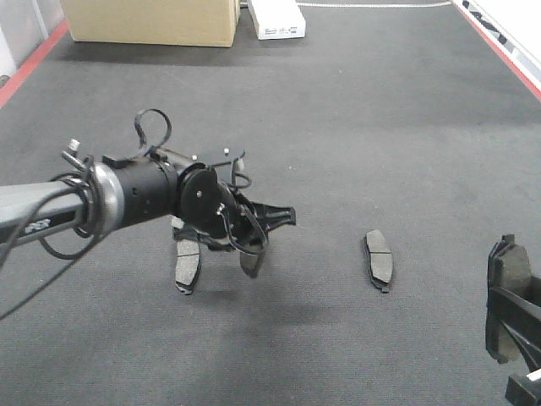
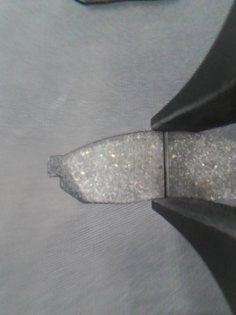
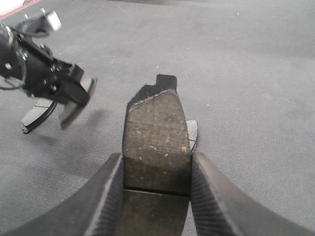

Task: Move and align brake pads A on conveyor
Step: 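Lower the left gripper's brake pad beside the pad nearest it, then open the left gripper to release the pad and withdraw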

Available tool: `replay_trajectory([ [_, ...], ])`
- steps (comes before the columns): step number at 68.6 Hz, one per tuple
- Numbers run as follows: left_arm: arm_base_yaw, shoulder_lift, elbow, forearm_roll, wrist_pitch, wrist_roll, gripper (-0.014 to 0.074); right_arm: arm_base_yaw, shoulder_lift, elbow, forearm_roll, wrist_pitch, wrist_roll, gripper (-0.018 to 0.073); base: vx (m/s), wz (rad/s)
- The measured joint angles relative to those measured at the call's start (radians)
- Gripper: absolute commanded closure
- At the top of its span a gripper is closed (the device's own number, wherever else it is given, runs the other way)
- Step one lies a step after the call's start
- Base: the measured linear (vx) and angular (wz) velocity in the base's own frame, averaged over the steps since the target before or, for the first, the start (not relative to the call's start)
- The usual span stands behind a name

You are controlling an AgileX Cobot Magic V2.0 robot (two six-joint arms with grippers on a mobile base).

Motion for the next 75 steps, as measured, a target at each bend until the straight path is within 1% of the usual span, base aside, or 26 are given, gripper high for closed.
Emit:
replay_trajectory([
  [12, 0.0, 0.025, 0.0, -0.048, 0.001, 0.0, 0.043, 0.0, 0.0, 0.0, 0.0, 0.0, 0.0, 0.0481, 0.0, 0.0],
  [27, 0.0, 0.061, -0.003, -0.049, 0.015, 0.0, 0.0407, 0.0, 0.0, 0.0, 0.0, 0.0, 0.0, 0.0481, 0.0, 0.0],
  [37, 0.0, 0.068, -0.003, -0.016, 0.017, 0.0, 0.0331, 0.0, 0.0, 0.0, 0.0, 0.0, 0.0, 0.0481, 0.0, 0.0],
  [42, 0.0, 0.068, -0.003, 0.004, 0.017, 0.0, 0.0275, 0.0, 0.0, 0.0, 0.0, 0.0, 0.0, 0.0481, 0.0, 0.0],
  [56, 0.0, 0.068, -0.003, 0.023, 0.014, 0.0, 0.011, 0.0, 0.0, 0.0, 0.0, 0.0, 0.0, 0.0481, 0.0, 0.0],
  [62, -0.001, 0.064, -0.003, 0.052, 0.008, 0.0, 0.0069, 0.0, 0.0, 0.0, 0.0, 0.0, 0.0, 0.0481, 0.0, 0.0],
  [68, -0.007, 0.037, -0.003, 0.098, 0.006, 0.0, 0.0064, 0.0, 0.0, 0.0, 0.0, 0.0, 0.0, 0.0481, 0.0, 0.0],
  [75, -0.029, -0.025, -0.002, 0.197, -0.001, 0.0, 0.0085, 0.0, 0.0, 0.0, 0.0, 0.0, 0.0, 0.0481, 0.0, 0.0],
])
